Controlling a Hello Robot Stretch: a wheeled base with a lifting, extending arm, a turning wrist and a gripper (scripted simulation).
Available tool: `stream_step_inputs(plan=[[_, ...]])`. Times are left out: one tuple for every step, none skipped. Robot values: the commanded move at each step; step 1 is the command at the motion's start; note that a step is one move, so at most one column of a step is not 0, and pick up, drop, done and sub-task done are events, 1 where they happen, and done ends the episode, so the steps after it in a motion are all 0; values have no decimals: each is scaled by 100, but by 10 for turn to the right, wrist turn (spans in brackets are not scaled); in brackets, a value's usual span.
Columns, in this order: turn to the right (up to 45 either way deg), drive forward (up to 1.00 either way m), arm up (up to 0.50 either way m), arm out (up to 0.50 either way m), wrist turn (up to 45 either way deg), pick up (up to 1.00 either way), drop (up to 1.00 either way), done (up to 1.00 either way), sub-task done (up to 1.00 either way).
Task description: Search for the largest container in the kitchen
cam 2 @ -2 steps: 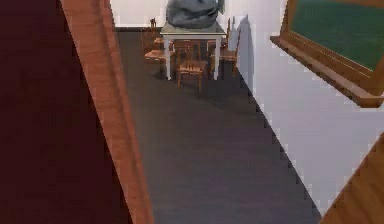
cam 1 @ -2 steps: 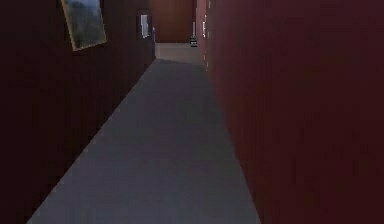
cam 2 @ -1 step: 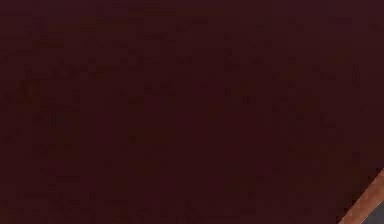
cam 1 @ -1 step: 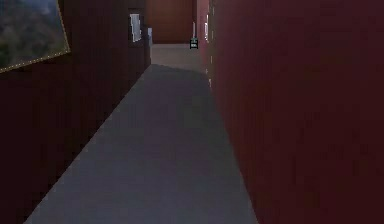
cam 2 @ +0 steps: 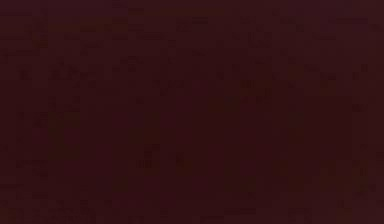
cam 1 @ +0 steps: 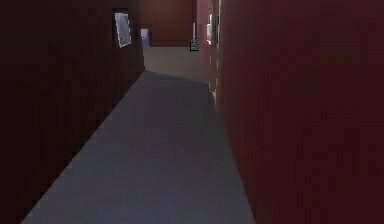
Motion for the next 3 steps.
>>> stream_step_inputs(plan=[[0, 100, 0, 0, 0, 0, 0, 0, 0], [0, 100, 0, 0, 0, 0, 0, 0, 0], [0, 100, 0, 0, 0, 0, 0, 0, 0]])
